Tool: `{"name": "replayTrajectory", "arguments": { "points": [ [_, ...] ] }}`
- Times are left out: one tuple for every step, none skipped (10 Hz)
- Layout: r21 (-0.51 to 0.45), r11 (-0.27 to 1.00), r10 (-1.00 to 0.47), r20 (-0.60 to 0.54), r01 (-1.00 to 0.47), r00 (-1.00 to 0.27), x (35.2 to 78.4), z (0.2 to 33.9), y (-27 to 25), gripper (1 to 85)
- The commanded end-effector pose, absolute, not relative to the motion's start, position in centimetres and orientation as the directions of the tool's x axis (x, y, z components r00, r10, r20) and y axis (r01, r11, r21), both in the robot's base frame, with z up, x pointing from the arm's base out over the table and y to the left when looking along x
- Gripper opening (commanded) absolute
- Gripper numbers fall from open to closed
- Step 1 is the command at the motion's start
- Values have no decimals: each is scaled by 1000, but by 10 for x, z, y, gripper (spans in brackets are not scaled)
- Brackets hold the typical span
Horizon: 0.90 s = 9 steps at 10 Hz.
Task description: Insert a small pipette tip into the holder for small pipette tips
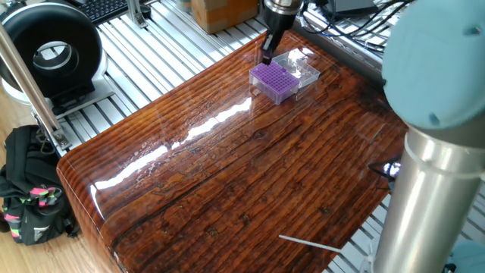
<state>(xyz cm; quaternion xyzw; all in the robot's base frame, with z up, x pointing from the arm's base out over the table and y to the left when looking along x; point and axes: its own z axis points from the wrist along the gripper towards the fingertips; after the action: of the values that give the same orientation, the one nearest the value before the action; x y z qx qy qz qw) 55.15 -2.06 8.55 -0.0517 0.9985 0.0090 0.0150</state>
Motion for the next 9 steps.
{"name": "replayTrajectory", "arguments": {
  "points": [
    [18, 1000, 4, -27, 4, -1000, 513, 102, 12, 10],
    [35, 999, 4, -67, 2, -998, 505, 104, 17, 10],
    [35, 999, 1, -73, -1, -997, 498, 107, 17, 10],
    [10, 1000, -17, -76, -18, -997, 497, 107, 12, 10],
    [-13, 999, -42, -88, -41, -995, 503, 105, 8, 10],
    [-5, 999, -51, -94, -50, -994, 508, 103, 14, 10],
    [9, 998, -61, -96, -63, -993, 515, 98, 20, 10],
    [11, 997, -69, -95, -70, -993, 522, 95, 20, 10],
    [16, 997, -68, -97, -70, -993, 523, 94, 20, 10]
  ]
}}
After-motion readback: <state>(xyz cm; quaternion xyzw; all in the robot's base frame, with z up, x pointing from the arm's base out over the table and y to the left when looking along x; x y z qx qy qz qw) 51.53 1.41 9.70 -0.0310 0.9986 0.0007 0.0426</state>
